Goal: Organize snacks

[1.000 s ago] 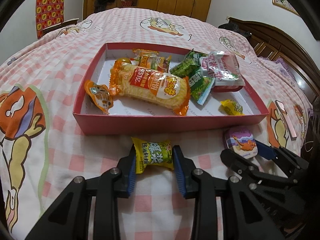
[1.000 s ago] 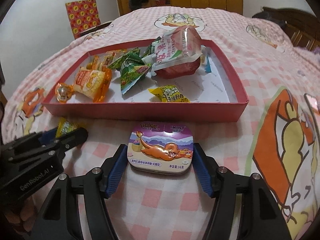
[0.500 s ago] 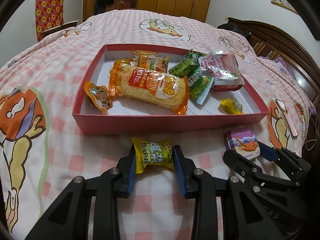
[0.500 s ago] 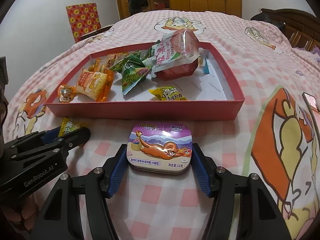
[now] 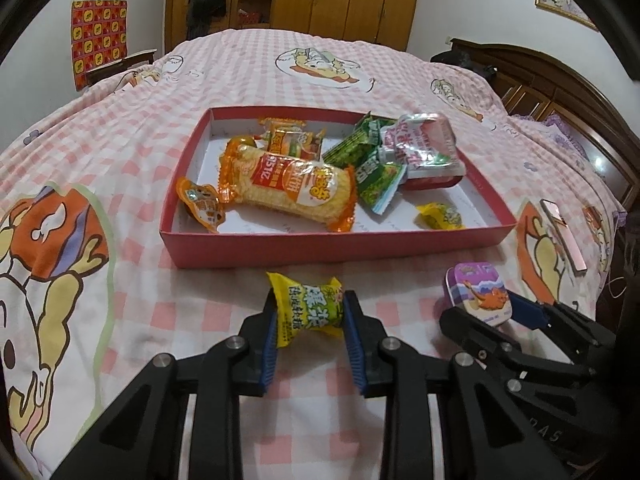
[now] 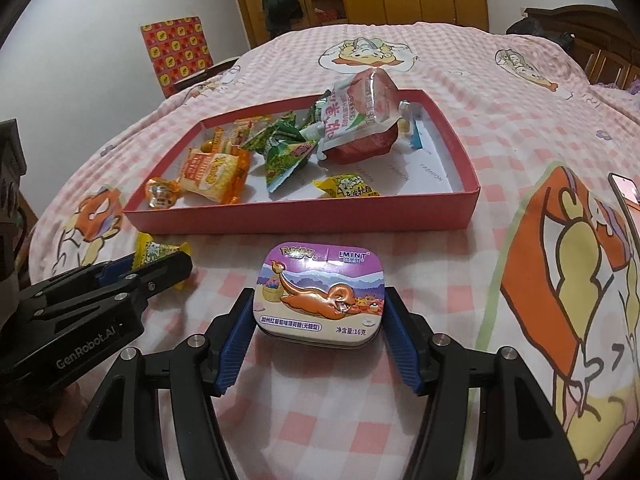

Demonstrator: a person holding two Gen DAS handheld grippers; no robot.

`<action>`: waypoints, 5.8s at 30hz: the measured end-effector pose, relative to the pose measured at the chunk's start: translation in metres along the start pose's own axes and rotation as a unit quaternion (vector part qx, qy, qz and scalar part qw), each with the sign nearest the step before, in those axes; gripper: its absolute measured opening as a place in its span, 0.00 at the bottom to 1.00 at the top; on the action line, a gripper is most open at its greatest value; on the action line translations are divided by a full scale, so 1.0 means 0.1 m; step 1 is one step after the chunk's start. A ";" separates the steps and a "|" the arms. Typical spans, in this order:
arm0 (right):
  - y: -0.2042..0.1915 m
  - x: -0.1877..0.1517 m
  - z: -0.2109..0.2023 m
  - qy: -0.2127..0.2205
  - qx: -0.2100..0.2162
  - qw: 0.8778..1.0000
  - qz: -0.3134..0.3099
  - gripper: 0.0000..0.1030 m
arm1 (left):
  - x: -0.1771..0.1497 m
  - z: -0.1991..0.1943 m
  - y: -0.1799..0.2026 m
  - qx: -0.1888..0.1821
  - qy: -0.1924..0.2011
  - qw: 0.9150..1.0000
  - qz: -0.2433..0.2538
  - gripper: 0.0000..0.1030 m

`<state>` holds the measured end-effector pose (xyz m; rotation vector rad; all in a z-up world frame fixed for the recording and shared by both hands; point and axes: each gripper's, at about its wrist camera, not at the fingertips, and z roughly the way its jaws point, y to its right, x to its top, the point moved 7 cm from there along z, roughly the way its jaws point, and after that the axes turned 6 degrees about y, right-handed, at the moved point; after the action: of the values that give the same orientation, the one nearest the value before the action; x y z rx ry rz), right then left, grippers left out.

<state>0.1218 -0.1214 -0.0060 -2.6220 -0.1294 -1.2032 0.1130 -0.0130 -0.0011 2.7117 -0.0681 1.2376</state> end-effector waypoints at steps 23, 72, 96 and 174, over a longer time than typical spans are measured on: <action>-0.09 0.32 -0.24 0.023 0.035 0.999 -0.006 0.61 | 0.36 -0.27 0.16 -0.022 0.035 0.999 -0.002 0.29; 0.15 0.86 0.65 0.007 0.034 0.999 0.008 0.61 | 0.93 0.77 -0.10 -0.013 0.019 0.999 -0.028 0.29; 0.12 0.93 0.51 0.037 0.031 0.999 -0.003 0.70 | 0.95 0.63 -0.17 0.006 0.020 0.999 -0.044 0.75; 0.17 0.09 0.27 -0.008 -0.014 1.000 -0.007 0.79 | -0.05 0.41 -0.21 0.096 -0.034 0.995 -0.019 0.94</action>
<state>0.1511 -0.1305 -0.0191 -2.6601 -0.1357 -1.1968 0.1422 0.0011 -0.0342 2.9022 0.1001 1.1985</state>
